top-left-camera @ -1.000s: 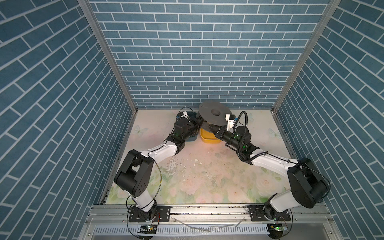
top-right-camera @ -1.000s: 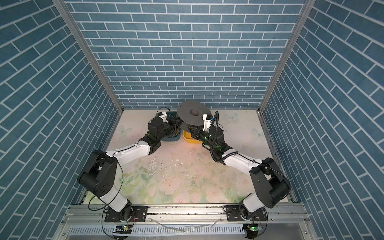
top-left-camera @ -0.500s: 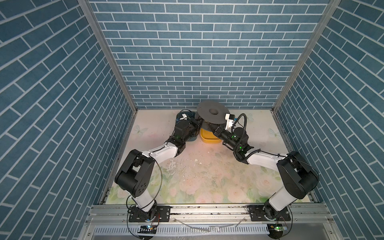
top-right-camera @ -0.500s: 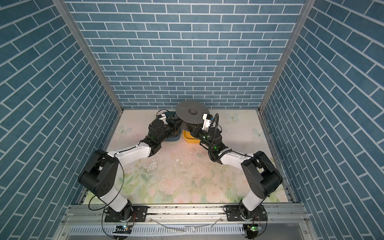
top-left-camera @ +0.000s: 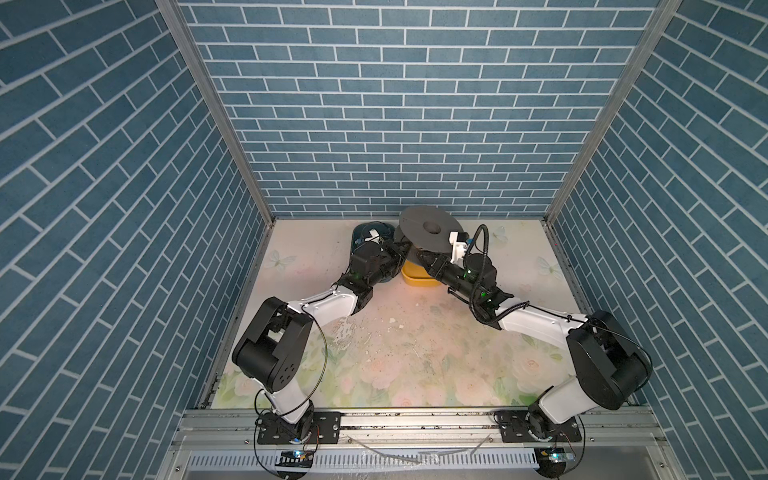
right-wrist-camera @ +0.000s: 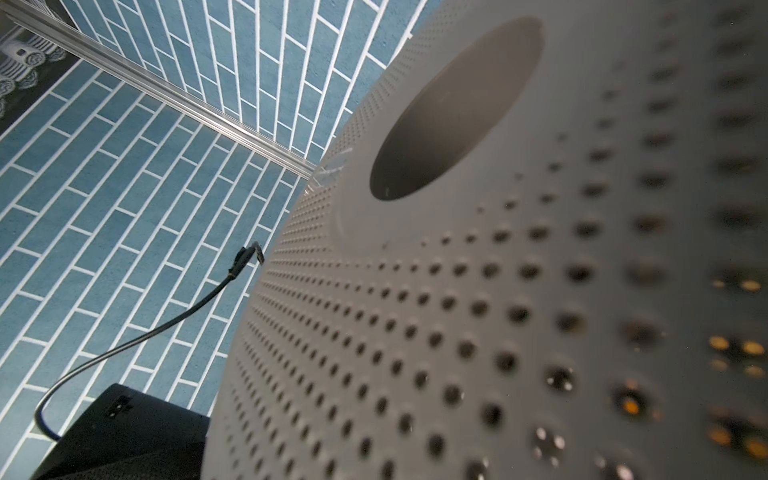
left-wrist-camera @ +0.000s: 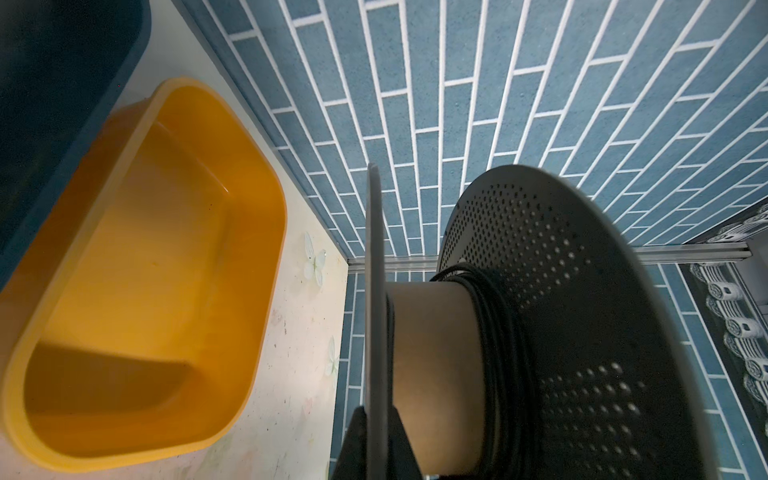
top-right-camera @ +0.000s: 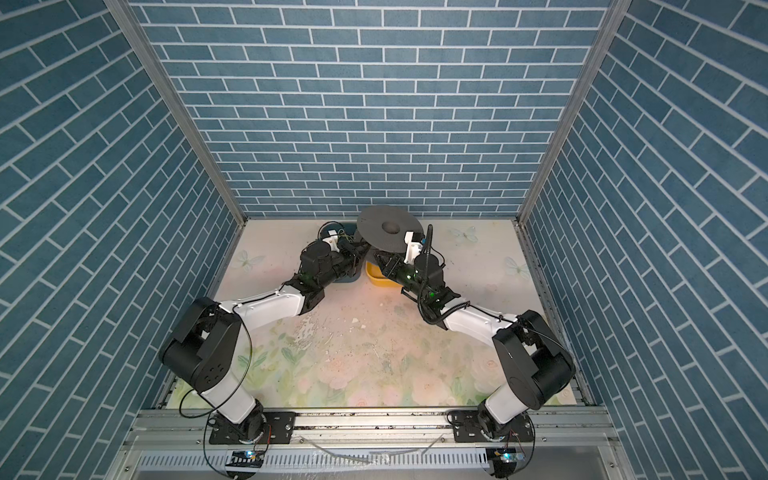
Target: Wrap the cables
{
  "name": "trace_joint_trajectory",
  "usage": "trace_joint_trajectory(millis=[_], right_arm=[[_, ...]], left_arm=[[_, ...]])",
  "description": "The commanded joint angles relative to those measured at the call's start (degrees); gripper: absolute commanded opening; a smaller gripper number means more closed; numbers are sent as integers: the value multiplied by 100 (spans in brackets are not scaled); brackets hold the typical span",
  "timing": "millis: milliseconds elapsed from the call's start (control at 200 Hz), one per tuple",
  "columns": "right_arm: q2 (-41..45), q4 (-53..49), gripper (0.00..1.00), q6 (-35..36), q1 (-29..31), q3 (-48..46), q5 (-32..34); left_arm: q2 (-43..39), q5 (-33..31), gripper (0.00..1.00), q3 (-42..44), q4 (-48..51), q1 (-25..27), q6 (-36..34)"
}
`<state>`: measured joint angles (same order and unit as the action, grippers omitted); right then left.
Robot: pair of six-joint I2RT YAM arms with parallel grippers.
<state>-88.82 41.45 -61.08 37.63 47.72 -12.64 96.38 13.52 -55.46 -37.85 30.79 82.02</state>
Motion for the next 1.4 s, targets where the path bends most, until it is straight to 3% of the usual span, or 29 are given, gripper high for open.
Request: trace_joint_trajectory(millis=[0, 455, 820, 1155, 1395], right_arm=[[41, -231, 18, 63, -71, -82, 367], [344, -350, 28, 78, -70, -307, 156], [701, -481, 41, 789, -71, -576, -499], [968, -679, 44, 1168, -98, -769, -809], [1588, -1792, 54, 1891, -231, -799, -880]], left_arm=[[-86, 573, 0, -76, -670, 172, -233], [-128, 581, 0, -34, -957, -52, -89], [-128, 741, 0, 0, -1129, -244, 192], [-223, 836, 0, 0, -1128, -393, 245], [-227, 997, 0, 26, -1166, -462, 294]])
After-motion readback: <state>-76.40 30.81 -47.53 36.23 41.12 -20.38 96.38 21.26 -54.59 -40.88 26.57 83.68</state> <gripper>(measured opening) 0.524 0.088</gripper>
